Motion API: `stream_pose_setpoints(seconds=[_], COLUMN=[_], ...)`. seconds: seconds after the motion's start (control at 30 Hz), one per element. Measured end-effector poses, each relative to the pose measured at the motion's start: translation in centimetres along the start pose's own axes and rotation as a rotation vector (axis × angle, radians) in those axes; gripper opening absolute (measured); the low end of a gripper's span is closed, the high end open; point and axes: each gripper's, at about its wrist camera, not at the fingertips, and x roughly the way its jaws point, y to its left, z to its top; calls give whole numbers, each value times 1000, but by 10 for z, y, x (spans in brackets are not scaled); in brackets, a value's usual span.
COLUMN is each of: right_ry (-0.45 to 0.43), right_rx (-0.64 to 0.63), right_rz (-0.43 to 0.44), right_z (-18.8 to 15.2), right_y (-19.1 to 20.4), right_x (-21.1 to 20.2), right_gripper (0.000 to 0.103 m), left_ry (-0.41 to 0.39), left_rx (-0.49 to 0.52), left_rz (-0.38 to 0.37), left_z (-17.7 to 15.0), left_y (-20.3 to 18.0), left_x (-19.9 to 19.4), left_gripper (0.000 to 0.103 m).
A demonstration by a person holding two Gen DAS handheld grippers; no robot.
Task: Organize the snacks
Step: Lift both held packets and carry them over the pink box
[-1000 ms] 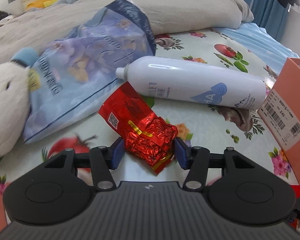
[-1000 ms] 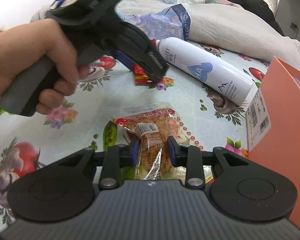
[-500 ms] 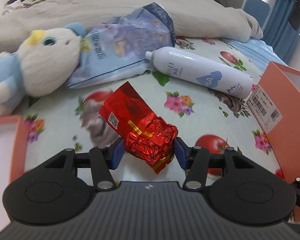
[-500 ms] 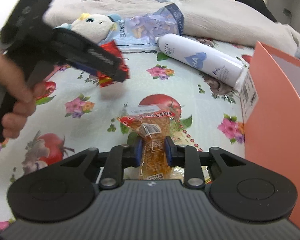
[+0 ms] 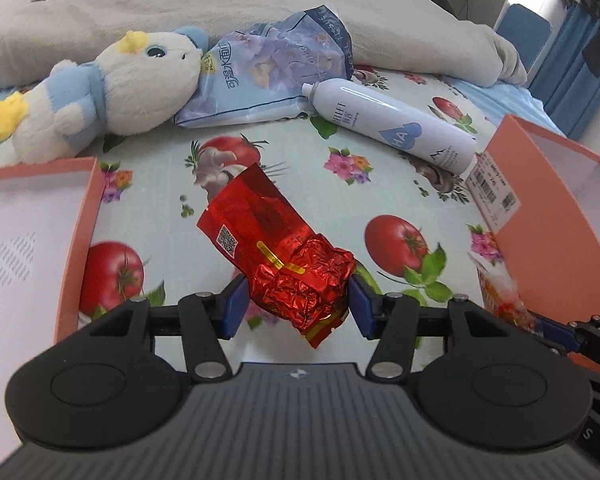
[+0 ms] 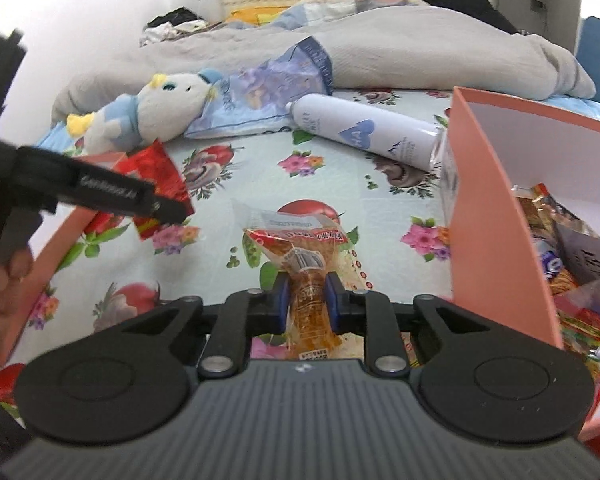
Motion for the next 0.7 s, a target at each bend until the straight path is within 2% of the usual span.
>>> stream_pose_setpoints(seconds=[0.7], right_ry=[-92], right_rx=[64], right_rz=[11], right_z=[17], right_y=[-7], right_x=[-60], right_gripper=[18], left_ry=[-29], left_rx=[-30], left_rz=[0], left_z=[-6], left_y=[-27], left_x=[-71], left_gripper=[59])
